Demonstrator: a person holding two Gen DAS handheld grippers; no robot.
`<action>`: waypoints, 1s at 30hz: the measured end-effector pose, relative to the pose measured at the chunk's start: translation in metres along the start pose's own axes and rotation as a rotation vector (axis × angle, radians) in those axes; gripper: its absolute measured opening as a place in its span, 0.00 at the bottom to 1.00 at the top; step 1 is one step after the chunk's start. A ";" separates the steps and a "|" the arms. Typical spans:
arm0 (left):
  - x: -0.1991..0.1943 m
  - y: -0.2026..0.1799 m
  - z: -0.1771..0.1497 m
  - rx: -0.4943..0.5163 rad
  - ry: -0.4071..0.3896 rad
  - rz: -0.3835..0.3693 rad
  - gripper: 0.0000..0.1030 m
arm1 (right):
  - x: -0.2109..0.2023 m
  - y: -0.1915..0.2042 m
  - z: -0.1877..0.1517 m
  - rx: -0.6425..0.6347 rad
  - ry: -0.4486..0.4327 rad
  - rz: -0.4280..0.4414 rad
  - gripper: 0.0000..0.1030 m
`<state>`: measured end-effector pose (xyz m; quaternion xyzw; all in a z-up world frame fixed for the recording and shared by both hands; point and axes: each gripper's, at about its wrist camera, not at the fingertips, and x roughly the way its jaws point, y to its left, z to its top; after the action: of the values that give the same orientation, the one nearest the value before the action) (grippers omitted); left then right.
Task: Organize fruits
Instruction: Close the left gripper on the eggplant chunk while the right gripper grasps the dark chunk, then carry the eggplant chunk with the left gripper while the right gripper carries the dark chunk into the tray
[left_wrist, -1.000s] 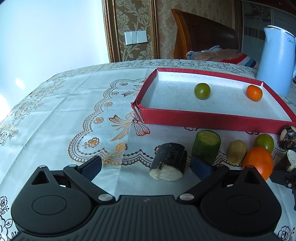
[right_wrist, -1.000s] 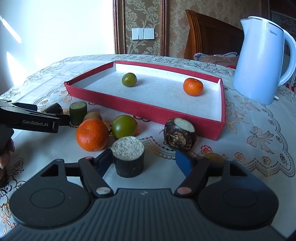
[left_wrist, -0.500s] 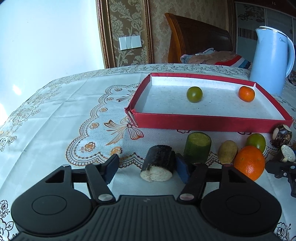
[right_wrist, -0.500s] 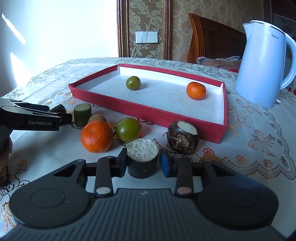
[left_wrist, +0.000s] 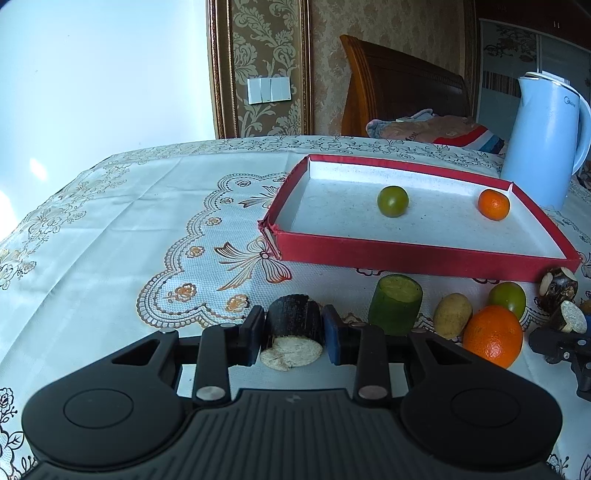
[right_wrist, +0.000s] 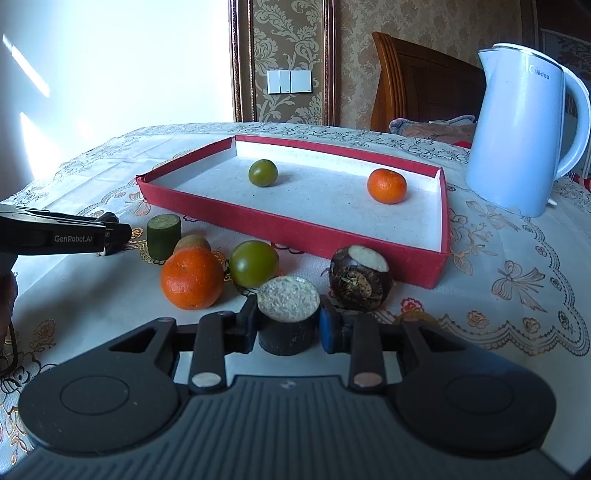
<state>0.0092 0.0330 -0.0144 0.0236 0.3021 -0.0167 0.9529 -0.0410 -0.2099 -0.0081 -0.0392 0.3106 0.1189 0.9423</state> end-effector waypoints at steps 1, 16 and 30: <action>-0.001 0.000 0.000 0.000 -0.007 0.003 0.32 | -0.001 0.000 0.000 0.001 -0.004 0.000 0.30; -0.016 -0.010 0.015 -0.052 -0.077 -0.107 0.32 | -0.024 -0.017 0.009 0.076 -0.165 -0.100 0.30; 0.018 -0.064 0.059 0.004 -0.068 -0.125 0.32 | 0.009 -0.031 0.047 0.072 -0.167 -0.187 0.30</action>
<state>0.0543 -0.0348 0.0210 0.0059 0.2703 -0.0777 0.9596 0.0008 -0.2313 0.0245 -0.0241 0.2299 0.0220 0.9727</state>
